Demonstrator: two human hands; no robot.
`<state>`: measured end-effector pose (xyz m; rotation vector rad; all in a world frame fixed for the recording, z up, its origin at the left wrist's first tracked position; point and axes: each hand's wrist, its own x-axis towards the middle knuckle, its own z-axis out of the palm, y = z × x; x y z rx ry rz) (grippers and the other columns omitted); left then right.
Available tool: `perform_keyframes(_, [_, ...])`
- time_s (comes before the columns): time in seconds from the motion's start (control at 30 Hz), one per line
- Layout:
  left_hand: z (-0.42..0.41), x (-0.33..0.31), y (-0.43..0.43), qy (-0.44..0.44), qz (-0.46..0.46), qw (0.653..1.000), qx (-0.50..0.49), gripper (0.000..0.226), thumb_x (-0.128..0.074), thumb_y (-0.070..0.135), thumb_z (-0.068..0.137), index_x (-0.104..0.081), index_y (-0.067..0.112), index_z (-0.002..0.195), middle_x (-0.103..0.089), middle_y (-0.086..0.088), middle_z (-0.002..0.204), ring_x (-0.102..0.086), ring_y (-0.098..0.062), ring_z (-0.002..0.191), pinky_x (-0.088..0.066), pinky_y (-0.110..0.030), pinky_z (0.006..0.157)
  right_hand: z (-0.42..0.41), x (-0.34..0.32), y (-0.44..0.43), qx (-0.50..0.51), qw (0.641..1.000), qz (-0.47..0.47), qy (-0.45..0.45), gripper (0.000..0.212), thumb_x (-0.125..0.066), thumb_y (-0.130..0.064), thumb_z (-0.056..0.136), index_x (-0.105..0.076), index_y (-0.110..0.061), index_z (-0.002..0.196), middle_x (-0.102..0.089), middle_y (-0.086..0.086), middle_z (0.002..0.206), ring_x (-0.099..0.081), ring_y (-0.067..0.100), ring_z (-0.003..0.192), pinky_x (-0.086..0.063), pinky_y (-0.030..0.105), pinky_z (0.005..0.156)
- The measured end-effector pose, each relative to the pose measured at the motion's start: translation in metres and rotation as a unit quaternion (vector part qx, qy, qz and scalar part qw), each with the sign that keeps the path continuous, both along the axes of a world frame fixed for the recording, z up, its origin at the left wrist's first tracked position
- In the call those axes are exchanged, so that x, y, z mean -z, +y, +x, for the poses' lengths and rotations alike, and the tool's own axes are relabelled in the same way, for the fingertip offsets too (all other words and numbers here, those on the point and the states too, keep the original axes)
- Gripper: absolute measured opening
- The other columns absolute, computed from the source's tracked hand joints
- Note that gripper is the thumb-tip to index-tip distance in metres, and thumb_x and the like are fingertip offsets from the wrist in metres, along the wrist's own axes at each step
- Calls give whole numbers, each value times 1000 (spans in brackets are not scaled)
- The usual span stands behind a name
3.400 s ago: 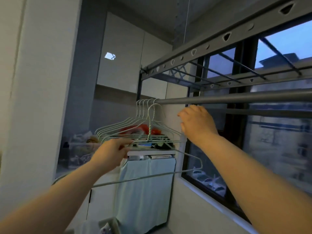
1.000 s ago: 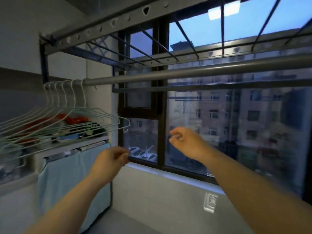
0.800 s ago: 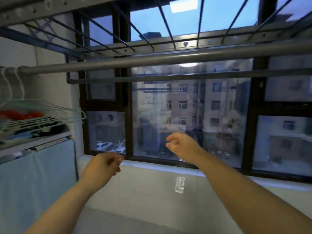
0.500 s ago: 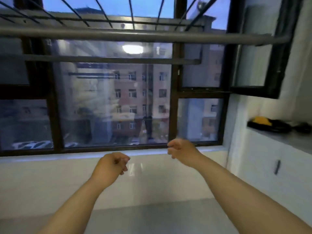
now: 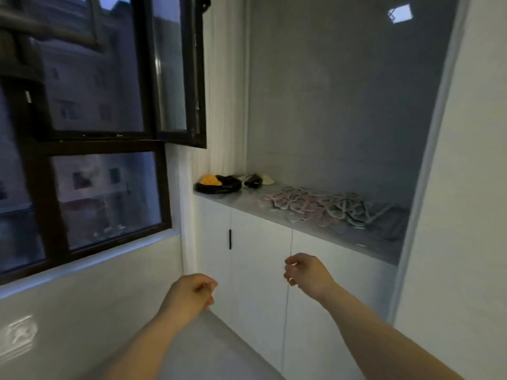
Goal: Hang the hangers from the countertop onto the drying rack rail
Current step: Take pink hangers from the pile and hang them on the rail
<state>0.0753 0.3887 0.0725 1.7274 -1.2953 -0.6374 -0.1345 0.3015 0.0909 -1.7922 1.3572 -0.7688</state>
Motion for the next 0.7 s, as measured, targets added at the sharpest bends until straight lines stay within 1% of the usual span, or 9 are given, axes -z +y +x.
perform_keyframes(0.07, [-17, 10, -28, 4, 16, 999, 27, 31, -48, 5, 92, -58, 23, 68, -60, -1, 61, -55, -11, 54, -45, -13, 53, -20, 11, -16, 42, 999, 14, 6, 23, -48, -7, 92, -57, 1, 112, -58, 10, 87, -51, 12, 59, -40, 7, 47])
perform_keyframes(0.17, [-32, 23, -67, -13, 45, 997, 56, 31, -46, 7, 92, -56, 25, 69, -60, 2, 63, -55, -9, 55, -44, -18, 57, -39, 31, -41, 81, 996, 29, 19, 26, -50, -9, 90, -58, 0, 113, -59, 9, 90, -54, 21, 74, -43, 23, 68])
perform_keyframes(0.27, [-39, 31, -114, -15, 55, 995, 77, 32, -45, 7, 93, -56, 26, 69, -60, 2, 64, -56, -11, 57, -44, -19, 60, -54, 43, -71, 119, 992, 40, 23, 26, -50, -10, 90, -59, -3, 114, -61, 10, 93, -54, 21, 80, -41, 24, 71])
perform_keyframes(0.37, [-43, 35, -171, -24, 56, 994, 94, 30, -45, 7, 93, -56, 24, 70, -60, 2, 65, -56, -11, 58, -44, -18, 61, -66, 48, -104, 139, 988, 38, 50, 28, -49, -12, 91, -58, -6, 117, -62, 11, 107, -52, 17, 84, -41, 24, 73])
perform_keyframes(0.43, [-46, 37, -211, -32, 52, 992, 111, 23, -45, 8, 93, -58, 19, 77, -60, 3, 66, -56, -9, 59, -43, -16, 59, -73, 46, -132, 151, 984, 27, 86, 29, -47, -14, 92, -57, -10, 119, -59, 8, 115, -50, 16, 86, -37, 21, 72])
perform_keyframes(0.53, [-45, 41, -269, -40, 50, 990, 126, 25, -46, 7, 92, -57, 19, 74, -59, 4, 66, -55, -10, 62, -41, -17, 60, -74, 41, -183, 186, 975, 23, 118, 30, -46, -16, 93, -55, -12, 121, -59, 8, 122, -56, 23, 100, -39, 21, 76])
perform_keyframes(0.6, [-41, 42, -303, -47, 63, 988, 130, 27, -47, 6, 92, -59, 21, 73, -60, 2, 69, -58, -18, 72, -42, -23, 69, -70, 40, -214, 203, 969, 15, 142, 30, -45, -17, 94, -54, -12, 122, -60, 8, 123, -55, 23, 112, -41, 24, 86])
perform_keyframes(0.63, [-39, 42, -319, -57, 71, 987, 132, 23, -47, 6, 92, -63, 18, 80, -63, -2, 76, -60, -23, 82, -41, -23, 76, -67, 42, -228, 204, 966, 10, 155, 31, -45, -17, 94, -53, -12, 124, -61, 8, 123, -54, 23, 115, -40, 23, 89])
perform_keyframes(0.7, [-34, 44, -350, -97, 87, 983, 132, 23, -46, 9, 92, -65, 9, 104, -66, -12, 101, -59, -27, 102, -42, -25, 85, -61, 46, -251, 197, 960, -5, 198, 33, -44, -20, 95, -49, -14, 127, -59, 5, 124, -52, 20, 118, -40, 23, 92])
